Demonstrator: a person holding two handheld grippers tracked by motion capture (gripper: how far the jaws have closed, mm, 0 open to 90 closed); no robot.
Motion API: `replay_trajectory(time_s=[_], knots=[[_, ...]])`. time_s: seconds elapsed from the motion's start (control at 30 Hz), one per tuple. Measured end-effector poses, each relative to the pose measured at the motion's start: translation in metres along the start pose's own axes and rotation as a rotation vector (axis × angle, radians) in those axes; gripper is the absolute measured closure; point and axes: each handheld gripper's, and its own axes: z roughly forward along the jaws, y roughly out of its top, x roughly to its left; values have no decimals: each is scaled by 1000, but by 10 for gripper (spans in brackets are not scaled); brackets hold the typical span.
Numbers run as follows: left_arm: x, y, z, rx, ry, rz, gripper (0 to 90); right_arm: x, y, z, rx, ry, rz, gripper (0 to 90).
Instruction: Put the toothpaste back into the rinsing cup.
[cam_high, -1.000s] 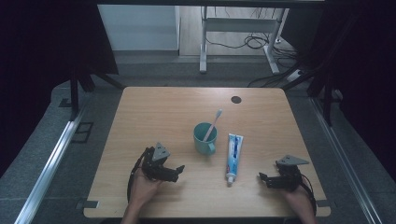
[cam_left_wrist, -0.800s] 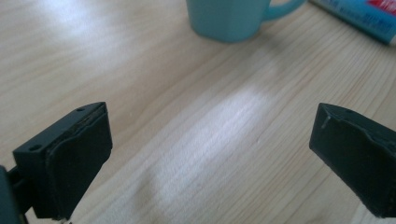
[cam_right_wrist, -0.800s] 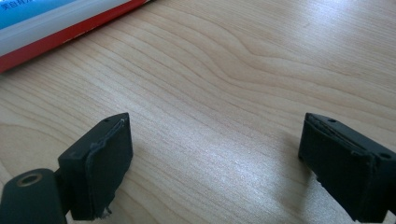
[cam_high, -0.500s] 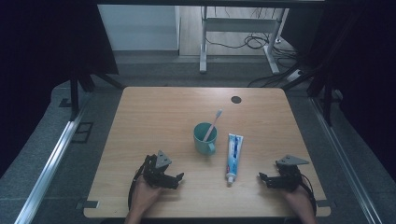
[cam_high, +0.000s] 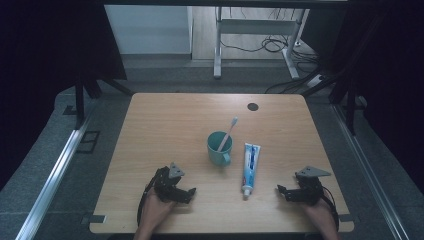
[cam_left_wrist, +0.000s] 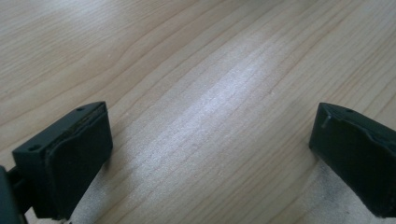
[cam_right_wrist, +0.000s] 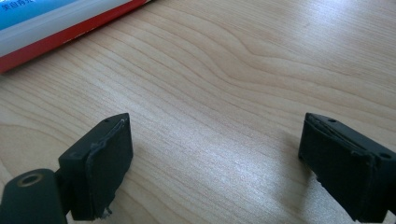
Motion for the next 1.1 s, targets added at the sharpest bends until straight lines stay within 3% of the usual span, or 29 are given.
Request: replay_trajectory(time_s=[0.27,0.73,1.1], knots=[[0,0,0,0,2,1,0,0,0,0,1,-4,2,82],[0,0,0,0,2,0,0,7,8,-1,18,33,-28,7],[-1,0,0,0,5,-3,0,12,21,-4,6,67,-39,1]])
